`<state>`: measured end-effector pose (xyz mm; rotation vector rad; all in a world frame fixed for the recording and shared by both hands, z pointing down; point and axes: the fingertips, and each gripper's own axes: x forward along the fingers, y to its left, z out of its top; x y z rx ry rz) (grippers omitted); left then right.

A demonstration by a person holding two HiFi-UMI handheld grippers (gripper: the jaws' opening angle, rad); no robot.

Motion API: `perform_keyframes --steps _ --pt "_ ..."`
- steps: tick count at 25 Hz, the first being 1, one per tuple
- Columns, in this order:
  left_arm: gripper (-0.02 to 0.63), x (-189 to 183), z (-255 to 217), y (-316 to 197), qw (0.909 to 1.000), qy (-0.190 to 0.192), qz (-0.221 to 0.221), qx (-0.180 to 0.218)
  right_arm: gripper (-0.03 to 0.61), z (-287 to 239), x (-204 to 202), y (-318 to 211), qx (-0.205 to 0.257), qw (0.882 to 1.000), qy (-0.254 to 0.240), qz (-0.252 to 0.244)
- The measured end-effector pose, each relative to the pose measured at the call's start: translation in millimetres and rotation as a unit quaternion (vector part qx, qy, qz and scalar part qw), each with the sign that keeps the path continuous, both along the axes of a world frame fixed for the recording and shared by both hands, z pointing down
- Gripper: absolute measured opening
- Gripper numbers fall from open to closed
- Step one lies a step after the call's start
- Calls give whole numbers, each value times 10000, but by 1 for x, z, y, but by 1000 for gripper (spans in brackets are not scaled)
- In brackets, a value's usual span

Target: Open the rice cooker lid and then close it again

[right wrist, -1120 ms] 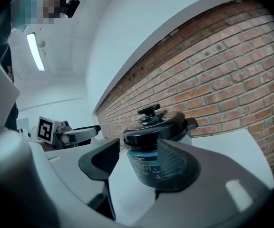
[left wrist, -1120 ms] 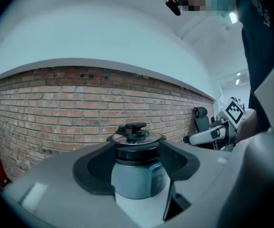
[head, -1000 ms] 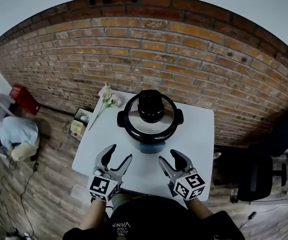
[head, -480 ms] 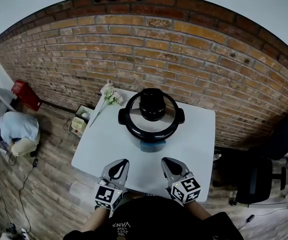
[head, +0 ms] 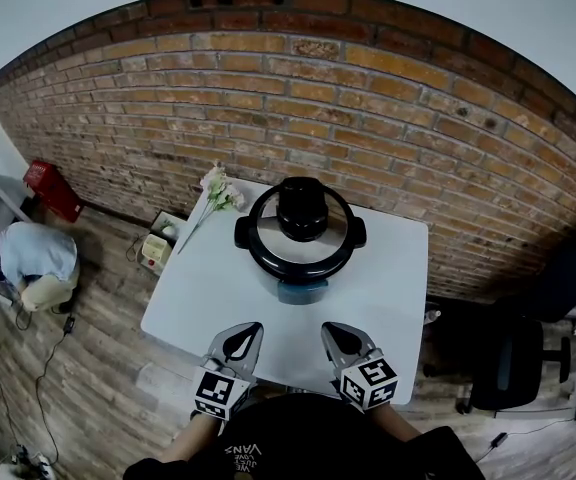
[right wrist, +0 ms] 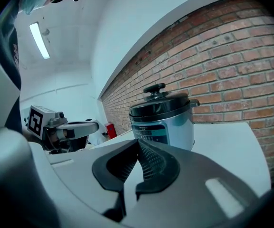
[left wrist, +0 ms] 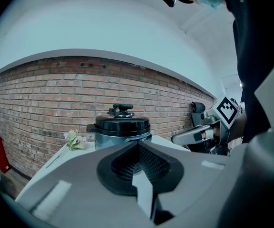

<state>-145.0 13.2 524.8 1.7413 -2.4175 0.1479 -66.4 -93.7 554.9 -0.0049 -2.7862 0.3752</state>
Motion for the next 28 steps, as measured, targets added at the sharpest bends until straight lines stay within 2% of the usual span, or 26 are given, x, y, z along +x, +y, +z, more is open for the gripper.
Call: perform_keyframes --steps 13,28 --pt "2 5 0 2 10000 -20 -41 37 5 2 9 -2 246 9997 92 2" --pt "2 8 2 -4 10000 -36 78 -7 5 2 7 -4 250 9997 57 -31"
